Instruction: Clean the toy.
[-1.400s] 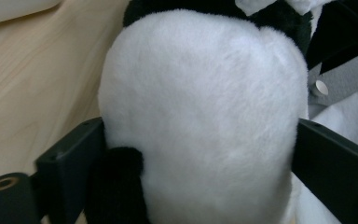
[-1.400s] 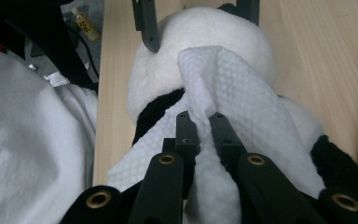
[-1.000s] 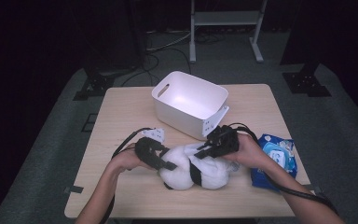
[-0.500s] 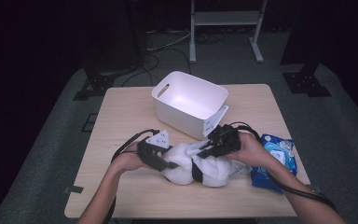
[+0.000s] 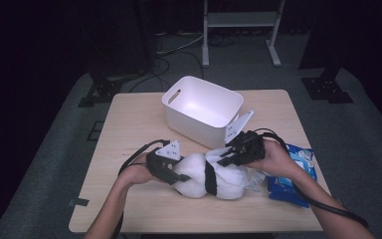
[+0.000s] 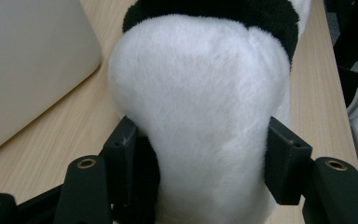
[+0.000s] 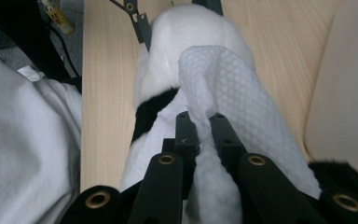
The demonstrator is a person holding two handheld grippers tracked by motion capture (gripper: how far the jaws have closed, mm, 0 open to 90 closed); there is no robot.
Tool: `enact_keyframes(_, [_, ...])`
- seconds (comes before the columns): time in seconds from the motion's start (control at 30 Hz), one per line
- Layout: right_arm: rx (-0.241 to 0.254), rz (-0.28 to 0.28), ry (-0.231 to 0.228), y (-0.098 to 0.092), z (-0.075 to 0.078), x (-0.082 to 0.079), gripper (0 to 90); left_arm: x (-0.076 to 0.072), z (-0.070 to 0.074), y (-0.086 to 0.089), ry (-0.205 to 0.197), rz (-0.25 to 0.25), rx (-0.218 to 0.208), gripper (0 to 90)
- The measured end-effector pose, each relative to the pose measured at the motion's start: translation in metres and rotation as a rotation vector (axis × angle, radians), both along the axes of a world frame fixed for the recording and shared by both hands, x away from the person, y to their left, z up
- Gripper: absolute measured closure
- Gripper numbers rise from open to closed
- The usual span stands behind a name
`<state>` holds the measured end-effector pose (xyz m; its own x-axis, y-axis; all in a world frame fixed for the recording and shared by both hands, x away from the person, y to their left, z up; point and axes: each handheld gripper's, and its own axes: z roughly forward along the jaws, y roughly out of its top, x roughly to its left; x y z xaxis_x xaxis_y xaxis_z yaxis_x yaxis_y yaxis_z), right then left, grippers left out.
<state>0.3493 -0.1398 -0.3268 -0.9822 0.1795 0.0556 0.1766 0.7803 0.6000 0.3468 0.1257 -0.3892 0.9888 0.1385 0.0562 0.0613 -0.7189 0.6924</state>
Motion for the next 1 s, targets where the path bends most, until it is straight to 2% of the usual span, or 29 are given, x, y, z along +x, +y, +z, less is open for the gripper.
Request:
enact_keyframes(0.07, [-0.002,0.027,-0.006,0.011,-0.002,0.002,82.8,-0.001,0.0,0.0,-0.002,0.0,-0.001,38.5])
enact_keyframes(0.27, [0.018,0.053,-0.003,0.044,-0.007,0.008,82.7,-0.004,0.0,0.0,-0.008,-0.005,-0.005,38.1])
enact_keyframes(0.37, [-0.02,0.067,0.001,0.053,-0.014,0.01,82.7,-0.004,-0.001,0.001,0.008,0.004,-0.005,35.7])
enact_keyframes(0.43, [-0.025,0.076,0.019,0.053,-0.018,0.01,82.7,-0.004,-0.002,0.003,0.026,0.014,-0.019,30.4])
enact_keyframes(0.5, [-0.034,0.079,0.027,0.05,-0.02,0.009,82.7,-0.002,-0.002,0.005,0.056,0.038,-0.036,22.7])
enact_keyframes(0.6, [-0.033,0.09,0.038,0.047,-0.022,0.007,82.6,0.001,-0.001,0.008,0.11,0.049,-0.065,16.0])
enact_keyframes(0.63, [-0.033,0.09,0.038,0.047,-0.022,0.007,82.6,0.001,-0.001,0.008,0.11,0.049,-0.065,13.0])
enact_keyframes(0.67, [-0.034,0.102,0.038,0.047,-0.022,0.006,82.6,0.002,-0.002,0.008,0.129,0.071,-0.065,13.0])
enact_keyframes(0.7, [-0.048,0.127,0.038,0.048,-0.022,0.003,82.5,0.005,-0.004,0.009,0.157,0.068,-0.057,6.5])
enact_keyframes(0.77, [-0.058,0.143,0.034,0.049,-0.021,0.0,82.4,0.005,-0.006,0.008,0.178,0.074,-0.056,2.6])
enact_keyframes(0.83, [-0.066,0.156,0.041,0.049,-0.021,-0.002,82.3,0.005,-0.008,0.007,0.204,0.041,-0.07,5.2])
enact_keyframes(0.87, [-0.069,0.16,0.041,0.05,-0.021,-0.002,82.2,0.004,-0.009,0.007,0.207,0.024,-0.076,11.1])
enact_keyframes(1.0, [-0.055,0.151,0.03,0.054,-0.017,-0.002,82.2,0.004,-0.009,0.009,0.207,0.042,-0.076,23.4])
